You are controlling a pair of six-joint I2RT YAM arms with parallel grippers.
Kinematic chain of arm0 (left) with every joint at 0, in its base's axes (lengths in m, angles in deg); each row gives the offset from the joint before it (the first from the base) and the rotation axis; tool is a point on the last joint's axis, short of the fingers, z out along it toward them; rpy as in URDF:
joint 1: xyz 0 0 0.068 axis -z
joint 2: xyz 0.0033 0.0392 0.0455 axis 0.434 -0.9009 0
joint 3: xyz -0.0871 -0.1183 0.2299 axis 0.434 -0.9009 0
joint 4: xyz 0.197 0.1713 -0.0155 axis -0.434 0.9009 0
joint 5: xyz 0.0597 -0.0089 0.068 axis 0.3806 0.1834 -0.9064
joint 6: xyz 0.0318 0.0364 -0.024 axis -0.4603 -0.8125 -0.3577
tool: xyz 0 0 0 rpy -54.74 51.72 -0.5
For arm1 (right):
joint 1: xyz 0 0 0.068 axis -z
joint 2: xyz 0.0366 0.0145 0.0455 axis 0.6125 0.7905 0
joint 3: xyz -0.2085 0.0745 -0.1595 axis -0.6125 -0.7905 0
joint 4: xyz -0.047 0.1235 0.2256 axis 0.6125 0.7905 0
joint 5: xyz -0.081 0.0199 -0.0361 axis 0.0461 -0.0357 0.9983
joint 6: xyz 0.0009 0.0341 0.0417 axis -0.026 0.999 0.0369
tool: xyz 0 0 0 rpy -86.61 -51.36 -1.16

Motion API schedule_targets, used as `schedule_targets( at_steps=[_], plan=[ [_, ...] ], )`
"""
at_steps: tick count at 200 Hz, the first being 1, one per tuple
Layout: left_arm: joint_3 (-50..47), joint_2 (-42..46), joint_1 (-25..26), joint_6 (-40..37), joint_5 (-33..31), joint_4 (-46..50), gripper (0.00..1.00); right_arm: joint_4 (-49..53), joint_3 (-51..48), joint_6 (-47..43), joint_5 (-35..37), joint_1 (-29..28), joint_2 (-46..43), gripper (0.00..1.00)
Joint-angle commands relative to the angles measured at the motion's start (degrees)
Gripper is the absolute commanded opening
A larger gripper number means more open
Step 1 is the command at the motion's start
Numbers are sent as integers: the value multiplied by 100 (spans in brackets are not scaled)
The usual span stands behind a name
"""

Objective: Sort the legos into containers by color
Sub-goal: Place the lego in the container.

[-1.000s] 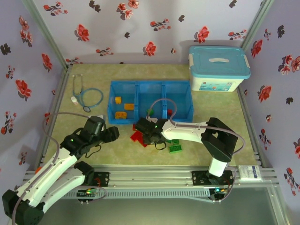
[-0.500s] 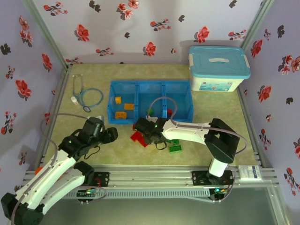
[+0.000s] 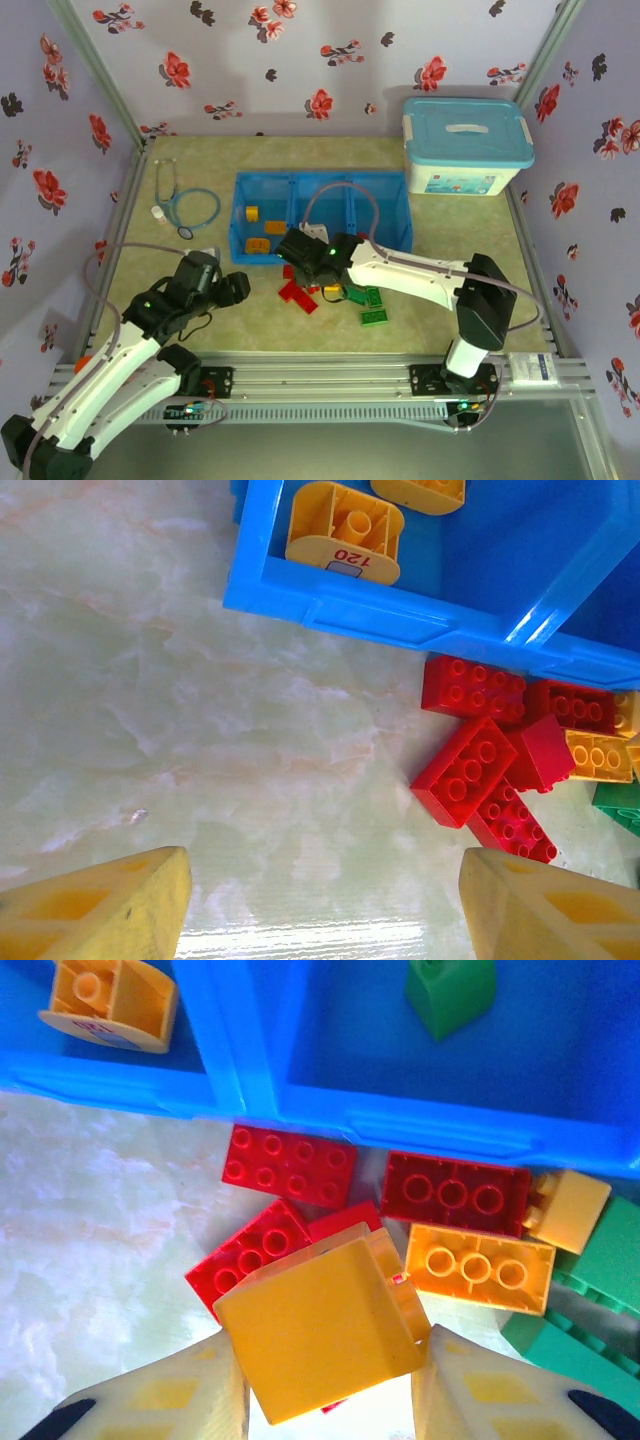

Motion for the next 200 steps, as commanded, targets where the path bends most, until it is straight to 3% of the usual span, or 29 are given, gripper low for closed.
schedule_targets(
  at_steps=[1, 68, 125, 137, 153, 177, 200],
  plan=[
    [110, 81, 35, 60, -131, 165, 71, 259, 398, -231, 163, 36, 324, 40],
    [178, 199, 35, 60, -212, 298, 71, 250, 1476, -610, 105, 104, 831, 40],
    [360, 273, 35, 58, -237, 435, 71, 655, 3856, -1275, -338, 463, 2273, 41],
    [363, 286, 35, 83, -232, 463, 71, 777, 4379, -1380, -368, 518, 2611, 51],
    [373, 311, 43, 94, -211, 500, 71, 1048, 5041, -1462, -418, 598, 3022, 72],
    [388, 343, 57, 98, -189, 544, 71, 1430, 5807, -1602, -424, 619, 3253, 78],
    [393, 331, 78, 103, -146, 511, 71, 1481, 5687, -1637, -280, 619, 2979, 78]
  ],
)
